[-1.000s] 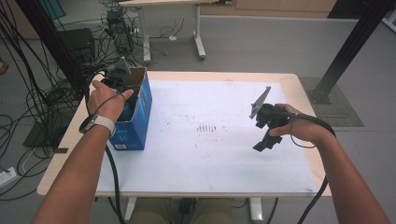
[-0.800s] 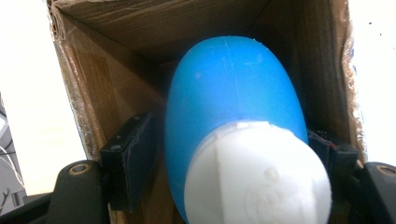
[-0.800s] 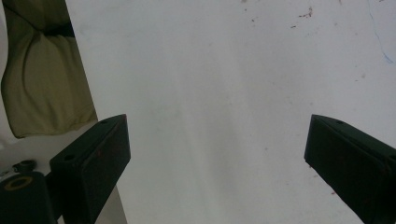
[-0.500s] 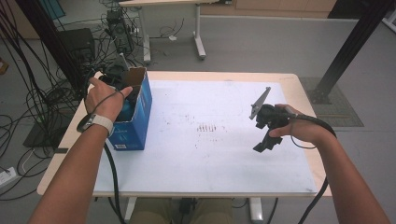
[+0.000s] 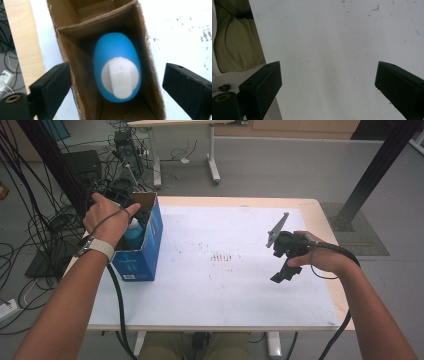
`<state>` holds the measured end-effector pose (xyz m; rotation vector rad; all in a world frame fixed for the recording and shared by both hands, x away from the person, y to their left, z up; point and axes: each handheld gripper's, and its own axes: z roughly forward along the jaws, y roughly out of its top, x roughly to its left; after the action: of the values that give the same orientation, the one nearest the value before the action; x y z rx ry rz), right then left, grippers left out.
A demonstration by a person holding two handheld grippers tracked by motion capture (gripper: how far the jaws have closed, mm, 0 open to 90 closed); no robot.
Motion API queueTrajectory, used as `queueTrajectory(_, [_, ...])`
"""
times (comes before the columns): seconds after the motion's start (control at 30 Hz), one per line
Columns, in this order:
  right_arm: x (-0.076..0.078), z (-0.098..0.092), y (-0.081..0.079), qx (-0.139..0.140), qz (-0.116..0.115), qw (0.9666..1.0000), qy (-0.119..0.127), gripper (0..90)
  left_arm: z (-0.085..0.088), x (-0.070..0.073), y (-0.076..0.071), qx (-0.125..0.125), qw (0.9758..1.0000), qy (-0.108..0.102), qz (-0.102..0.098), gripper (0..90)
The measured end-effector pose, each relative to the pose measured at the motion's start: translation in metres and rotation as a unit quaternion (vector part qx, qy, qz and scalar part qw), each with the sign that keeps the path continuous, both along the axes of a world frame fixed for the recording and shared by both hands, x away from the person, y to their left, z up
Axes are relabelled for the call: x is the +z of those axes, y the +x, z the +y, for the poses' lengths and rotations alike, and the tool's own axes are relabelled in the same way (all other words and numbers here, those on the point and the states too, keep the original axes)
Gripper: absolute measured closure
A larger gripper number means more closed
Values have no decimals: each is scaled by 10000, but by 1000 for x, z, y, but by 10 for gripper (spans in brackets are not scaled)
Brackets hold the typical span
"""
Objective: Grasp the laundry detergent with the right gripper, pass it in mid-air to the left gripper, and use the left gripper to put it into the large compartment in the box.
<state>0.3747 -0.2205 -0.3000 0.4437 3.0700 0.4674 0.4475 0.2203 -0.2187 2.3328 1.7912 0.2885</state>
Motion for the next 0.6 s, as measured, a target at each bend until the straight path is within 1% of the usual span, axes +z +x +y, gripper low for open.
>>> queueTrajectory(0.03, [1,0,0,2,-15,10000,-7,70,-1,2,-1,22,10000,-45,-18,74])
queueTrajectory(0.13, [2,-1,-1,-15,-40,10000,9,70,-3,11,-2,-94,9999,-81,-72,73])
queueTrajectory(0.2, [2,-2,-1,-47,-53,10000,25,70,-4,17,-4,-190,9996,-178,-116,73])
queueTrajectory(0.27, [2,-2,-2,-71,-40,10000,21,70,-7,24,-6,-328,9991,-240,-103,72])
queueTrajectory(0.3, [2,-3,-2,-80,-36,10000,12,70,-8,28,-7,-402,9988,-262,-135,70])
queueTrajectory(0.37, [3,-3,-2,-79,-36,10000,-2,70,-11,36,-10,-531,9981,-233,-187,67])
queueTrajectory(0.5, [6,-3,-3,-89,-62,9999,-23,69,-18,50,-14,-830,9957,-264,-324,68])
queueTrajectory(0.6, [7,-4,-3,-120,-71,9999,-17,68,-24,59,-18,-1081,9929,-280,-398,68])
